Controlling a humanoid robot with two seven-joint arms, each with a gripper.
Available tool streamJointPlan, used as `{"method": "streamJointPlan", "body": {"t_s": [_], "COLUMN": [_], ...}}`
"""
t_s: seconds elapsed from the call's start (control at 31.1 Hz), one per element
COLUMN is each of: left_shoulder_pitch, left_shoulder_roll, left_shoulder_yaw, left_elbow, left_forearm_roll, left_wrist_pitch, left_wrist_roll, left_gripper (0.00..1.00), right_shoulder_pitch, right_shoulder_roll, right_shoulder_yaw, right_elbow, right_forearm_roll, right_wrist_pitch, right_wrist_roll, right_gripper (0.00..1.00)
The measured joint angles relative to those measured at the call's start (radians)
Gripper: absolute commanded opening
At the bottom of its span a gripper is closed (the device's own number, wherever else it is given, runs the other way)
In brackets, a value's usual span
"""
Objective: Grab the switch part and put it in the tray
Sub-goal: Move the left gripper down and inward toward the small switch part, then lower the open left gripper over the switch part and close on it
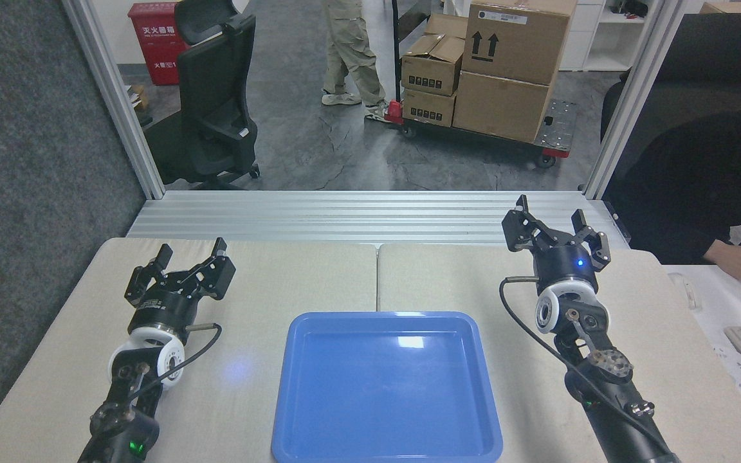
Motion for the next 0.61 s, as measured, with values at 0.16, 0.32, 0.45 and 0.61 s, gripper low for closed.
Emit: {"method": "streamJointPlan", "body": {"t_s": [0.16,0.32,0.45,0.61], "left_shoulder_pitch": [0.069,0.120,0.167,0.225], "left_shoulder_roll": [-0.017,-0.033,-0.043,-0.055], "left_shoulder_yaw": [0.000,-0.003,-0.012,-0.020], "left_elbow": [-0.047,-0.071,-0.085,-0.099], "left_forearm_roll": [-0.112,-0.202,-0.255,-0.309], "left_wrist_pitch": [0.021,0.157,0.254,0.355], "left_wrist_roll": [0.004,0.017,0.033,0.048], "left_gripper": [0.99,1.00,1.00,1.00], "right_shoulder_pitch": [0.000,0.000,0.000,0.000], "right_shoulder_roll": [0.000,0.000,0.000,0.001], "right_shoulder_yaw": [-0.001,-0.002,-0.002,-0.002], "right_elbow": [0.000,0.000,0.000,0.000], "right_forearm_roll": [0.000,0.000,0.000,0.000], "right_wrist_pitch": [0.000,0.000,0.000,0.000], "right_wrist_roll": [0.000,0.000,0.000,0.000], "right_gripper": [1.00,1.00,1.00,1.00]}}
